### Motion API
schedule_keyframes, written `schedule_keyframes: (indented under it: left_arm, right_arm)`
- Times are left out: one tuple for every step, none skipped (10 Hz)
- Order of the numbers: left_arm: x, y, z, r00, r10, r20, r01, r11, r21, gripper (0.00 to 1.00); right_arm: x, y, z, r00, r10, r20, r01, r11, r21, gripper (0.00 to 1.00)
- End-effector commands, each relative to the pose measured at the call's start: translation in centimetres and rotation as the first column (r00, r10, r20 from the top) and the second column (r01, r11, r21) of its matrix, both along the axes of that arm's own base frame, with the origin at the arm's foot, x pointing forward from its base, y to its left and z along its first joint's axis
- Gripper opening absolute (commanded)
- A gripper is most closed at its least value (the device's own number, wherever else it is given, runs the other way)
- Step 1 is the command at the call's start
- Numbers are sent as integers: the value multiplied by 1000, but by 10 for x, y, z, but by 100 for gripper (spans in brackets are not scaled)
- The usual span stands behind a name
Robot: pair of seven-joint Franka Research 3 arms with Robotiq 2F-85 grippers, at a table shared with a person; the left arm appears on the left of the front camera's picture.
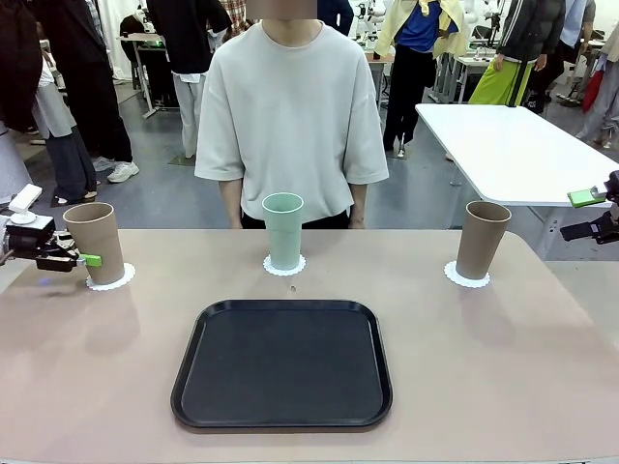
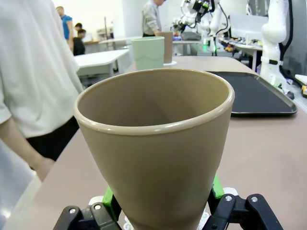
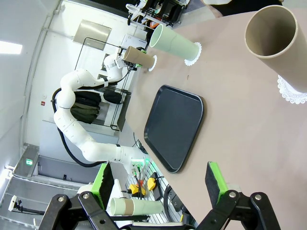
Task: Place coasters on the table and set cups on them.
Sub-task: Take one Reusable plastic cup from the Flat Tray and place it on a coaster set by the human.
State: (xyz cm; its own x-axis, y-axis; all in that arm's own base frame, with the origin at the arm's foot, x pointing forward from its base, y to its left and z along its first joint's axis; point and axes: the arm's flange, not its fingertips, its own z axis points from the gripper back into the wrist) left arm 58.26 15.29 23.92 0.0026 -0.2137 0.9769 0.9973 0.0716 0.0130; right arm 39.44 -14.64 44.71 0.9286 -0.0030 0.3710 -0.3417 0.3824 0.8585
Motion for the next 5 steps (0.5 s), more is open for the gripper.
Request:
schedule_keyframes:
  left_arm:
    - [-5, -4, -4, 999, -20, 28, 20, 1000, 7, 84]
    - [-6, -3, -4, 999, -23, 27, 23, 1000, 3, 84]
    - [-7, -4, -4, 999, -29, 32, 29, 1000, 1, 84]
    - [-7, -4, -4, 999, -31, 34, 31, 1000, -1, 84]
    - [-8, -4, -3, 999, -28, 35, 28, 1000, -8, 84]
  right_arm:
    - [0, 1, -1, 1000, -2, 3, 2, 1000, 9, 100]
    - [0, 1, -1, 1000, -2, 3, 2, 1000, 9, 100]
    - [0, 1, -1, 1000, -2, 3, 2, 1000, 9, 100]
    - [0, 1, -1, 1000, -2, 3, 2, 1000, 9, 100]
    - [0, 1, -1, 1000, -2, 3, 2, 1000, 9, 100]
